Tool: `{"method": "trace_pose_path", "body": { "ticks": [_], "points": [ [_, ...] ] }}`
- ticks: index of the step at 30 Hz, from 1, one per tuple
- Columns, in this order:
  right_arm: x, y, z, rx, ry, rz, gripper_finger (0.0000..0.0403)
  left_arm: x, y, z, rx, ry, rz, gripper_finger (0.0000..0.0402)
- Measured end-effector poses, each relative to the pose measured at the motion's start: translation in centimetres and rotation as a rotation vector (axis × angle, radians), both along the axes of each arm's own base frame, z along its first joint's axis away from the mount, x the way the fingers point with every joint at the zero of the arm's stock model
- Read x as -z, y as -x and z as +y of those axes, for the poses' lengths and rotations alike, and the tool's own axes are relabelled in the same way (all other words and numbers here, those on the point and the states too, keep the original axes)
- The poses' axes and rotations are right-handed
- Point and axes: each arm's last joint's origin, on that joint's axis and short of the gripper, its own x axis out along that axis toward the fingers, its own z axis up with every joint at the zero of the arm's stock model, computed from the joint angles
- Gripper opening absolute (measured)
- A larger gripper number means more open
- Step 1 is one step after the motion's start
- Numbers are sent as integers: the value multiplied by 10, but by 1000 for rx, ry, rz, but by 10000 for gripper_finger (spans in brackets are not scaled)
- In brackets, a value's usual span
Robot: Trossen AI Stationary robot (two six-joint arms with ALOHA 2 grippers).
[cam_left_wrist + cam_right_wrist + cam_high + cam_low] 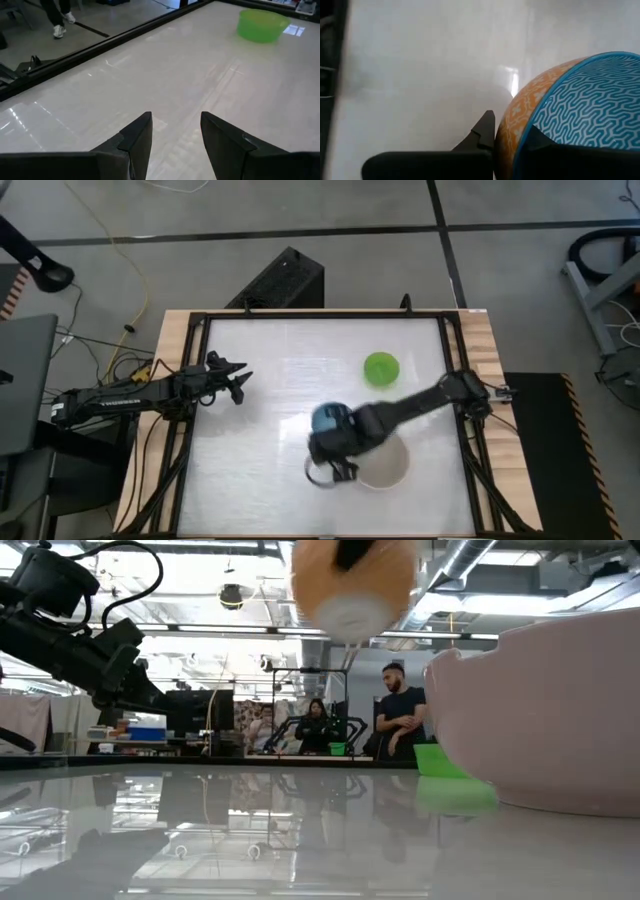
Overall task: Nest bowls inside each other
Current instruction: Stack the blue bowl on top of the gray bowl
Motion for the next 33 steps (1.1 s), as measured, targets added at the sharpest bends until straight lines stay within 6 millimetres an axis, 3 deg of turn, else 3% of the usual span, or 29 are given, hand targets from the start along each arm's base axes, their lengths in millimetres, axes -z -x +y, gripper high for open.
{"method": "trace_pose_path", "body": {
  "ticks": [8,15,23,33],
  "points": [
    [9,50,72,211,0,62,35,0,0,0,-1,0,0,158],
    [22,82,108,308,61,-8,35,0,0,0,-1,0,0,158],
    [56,100,117,346,182,-9,35,0,0,0,-1,0,0,158],
    [72,95,103,342,221,11,35,0,0,0,-1,0,0,158]
  ]
}}
